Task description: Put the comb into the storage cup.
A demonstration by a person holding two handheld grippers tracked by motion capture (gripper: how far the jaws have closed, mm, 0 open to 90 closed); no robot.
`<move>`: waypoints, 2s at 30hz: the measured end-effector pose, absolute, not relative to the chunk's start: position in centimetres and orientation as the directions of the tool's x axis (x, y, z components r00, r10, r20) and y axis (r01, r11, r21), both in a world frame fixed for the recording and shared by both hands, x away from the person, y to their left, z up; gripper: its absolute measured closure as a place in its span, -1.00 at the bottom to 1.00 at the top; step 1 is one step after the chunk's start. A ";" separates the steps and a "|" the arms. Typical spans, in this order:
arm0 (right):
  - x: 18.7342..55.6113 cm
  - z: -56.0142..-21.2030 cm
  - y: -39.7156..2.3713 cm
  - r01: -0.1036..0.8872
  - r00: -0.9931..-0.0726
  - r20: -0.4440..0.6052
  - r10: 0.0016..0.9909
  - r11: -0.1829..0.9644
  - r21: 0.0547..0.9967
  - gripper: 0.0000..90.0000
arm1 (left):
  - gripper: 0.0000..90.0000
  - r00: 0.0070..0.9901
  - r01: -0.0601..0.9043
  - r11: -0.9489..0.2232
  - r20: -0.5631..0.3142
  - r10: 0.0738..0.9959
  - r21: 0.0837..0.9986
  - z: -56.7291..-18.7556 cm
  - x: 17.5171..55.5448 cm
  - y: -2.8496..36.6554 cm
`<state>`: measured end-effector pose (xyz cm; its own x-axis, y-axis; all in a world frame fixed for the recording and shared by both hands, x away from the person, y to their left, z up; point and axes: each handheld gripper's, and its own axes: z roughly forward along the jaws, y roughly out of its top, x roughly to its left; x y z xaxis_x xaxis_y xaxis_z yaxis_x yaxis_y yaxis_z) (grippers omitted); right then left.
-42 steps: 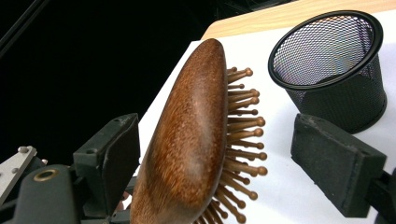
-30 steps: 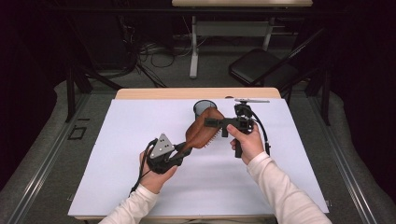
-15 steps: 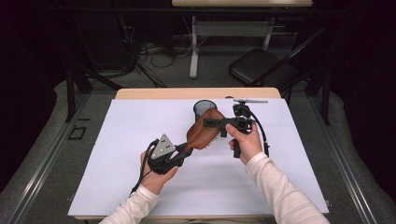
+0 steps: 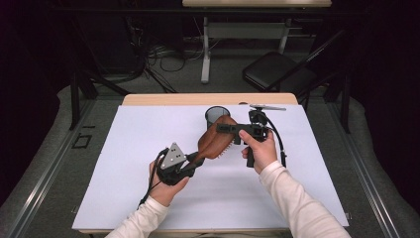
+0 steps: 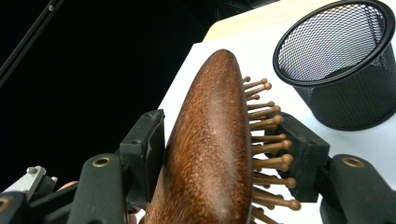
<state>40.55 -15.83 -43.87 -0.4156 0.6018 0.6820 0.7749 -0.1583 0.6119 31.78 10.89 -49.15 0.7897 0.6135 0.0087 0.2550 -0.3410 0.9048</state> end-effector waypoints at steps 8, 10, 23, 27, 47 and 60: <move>40.6 -44.0 -15.8 0.781 -0.413 0.686 0.599 -0.154 0.605 -0.13 | 0.60 0.790 0.254 -0.345 0.012 0.612 0.903 -49.2 31.8 10.9; 40.6 -44.0 -15.8 0.785 -0.412 0.688 0.598 -0.151 0.601 -0.14 | 0.60 0.790 0.254 -0.345 0.012 0.613 0.903 -49.2 31.8 10.9; 40.8 -44.1 -15.8 0.796 -0.411 0.699 0.585 -0.144 0.588 -0.12 | 0.59 0.789 0.256 -0.344 0.010 0.614 0.904 -49.2 31.9 10.9; 40.8 -44.1 -15.9 0.802 -0.400 0.717 0.571 -0.160 0.575 -0.09 | 0.60 0.789 0.254 -0.342 0.010 0.614 0.905 -49.3 31.9 11.0; 41.1 -44.1 -16.5 0.831 -0.365 0.758 0.541 -0.177 0.527 -0.01 | 0.60 0.791 0.251 -0.349 0.016 0.611 0.903 -49.5 31.9 10.9; 41.4 -44.3 -17.0 0.862 -0.345 0.789 0.508 -0.162 0.481 0.05 | 0.60 0.796 0.246 -0.365 0.028 0.605 0.898 -49.7 32.0 10.6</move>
